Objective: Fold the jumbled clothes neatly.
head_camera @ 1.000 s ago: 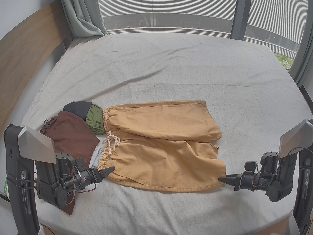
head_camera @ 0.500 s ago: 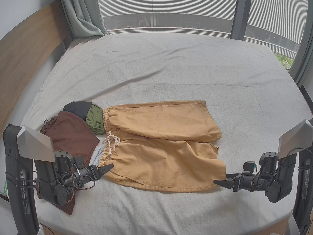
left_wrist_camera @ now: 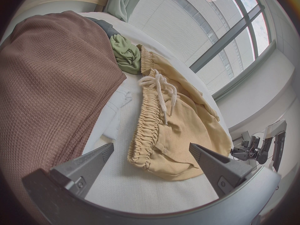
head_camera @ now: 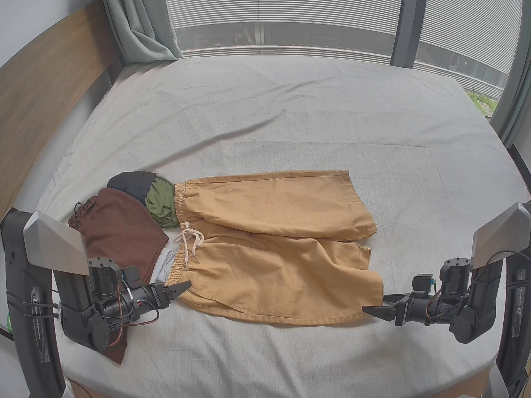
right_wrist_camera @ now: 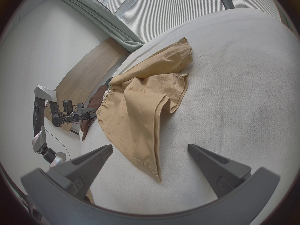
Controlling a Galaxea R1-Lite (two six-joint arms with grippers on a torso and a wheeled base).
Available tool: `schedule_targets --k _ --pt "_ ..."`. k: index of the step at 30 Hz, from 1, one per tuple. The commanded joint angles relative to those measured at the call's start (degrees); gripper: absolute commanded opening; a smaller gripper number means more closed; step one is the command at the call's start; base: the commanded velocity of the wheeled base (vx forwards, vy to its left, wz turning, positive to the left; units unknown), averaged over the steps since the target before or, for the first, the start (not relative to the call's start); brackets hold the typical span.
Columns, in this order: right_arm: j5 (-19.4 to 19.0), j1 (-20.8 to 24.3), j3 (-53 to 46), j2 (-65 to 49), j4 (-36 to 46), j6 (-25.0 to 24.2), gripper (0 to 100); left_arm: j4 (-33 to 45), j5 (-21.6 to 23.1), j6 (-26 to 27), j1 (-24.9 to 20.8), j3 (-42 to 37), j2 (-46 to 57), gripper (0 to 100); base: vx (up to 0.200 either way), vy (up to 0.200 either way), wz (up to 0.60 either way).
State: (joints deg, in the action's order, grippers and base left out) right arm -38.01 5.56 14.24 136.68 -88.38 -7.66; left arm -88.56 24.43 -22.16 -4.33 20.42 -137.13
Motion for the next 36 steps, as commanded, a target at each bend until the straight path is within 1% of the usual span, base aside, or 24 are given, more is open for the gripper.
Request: schedule_targets --k 1,8,9,16,20,21,25,34,36 --pt "0.0 0.0 0.0 0.2 0.0 0.0 100 -0.1 0.2 0.1 -0.3 -0.5 0.1 100 0.0 0.0 0.0" --pt "0.0 0.0 0.1 0.2 0.0 0.0 100 -0.1 0.1 0.2 -0.4 -0.1 -0.2 100 0.0 0.0 0.0" --pt "0.0 0.0 0.1 0.2 0.0 0.0 100 -0.1 0.1 0.1 -0.4 0.0 -0.2 0 0.0 0.0 0.0" --pt "0.0 0.0 -0.2 0.3 0.0 0.2 100 -0.1 0.2 0.1 -0.3 0.0 -0.2 0 0.0 0.0 0.0" --pt "-0.2 0.0 -0.8 0.3 0.1 1.1 100 -0.1 0.2 0.1 -0.2 0.0 -0.4 0 0.0 0.0 0.0" --pt "-0.6 -0.1 -1.3 0.4 0.1 2.7 100 -0.1 0.2 0.1 -0.3 0.0 -0.4 0 0.0 0.0 0.0" --pt "-0.8 -0.2 -1.2 1.3 0.1 4.9 100 -0.1 0.2 0.1 -0.3 0.1 -0.3 0 0.0 0.0 0.0" --pt "-1.4 0.1 -1.3 1.9 0.1 5.7 100 -0.1 0.2 0.1 -0.5 0.1 -0.3 0 0.0 0.0 0.0" --pt "-2.2 0.1 -1.8 1.9 0.1 6.2 100 -0.1 0.1 0.1 -0.5 0.1 -0.3 0 0.0 0.0 0.0"
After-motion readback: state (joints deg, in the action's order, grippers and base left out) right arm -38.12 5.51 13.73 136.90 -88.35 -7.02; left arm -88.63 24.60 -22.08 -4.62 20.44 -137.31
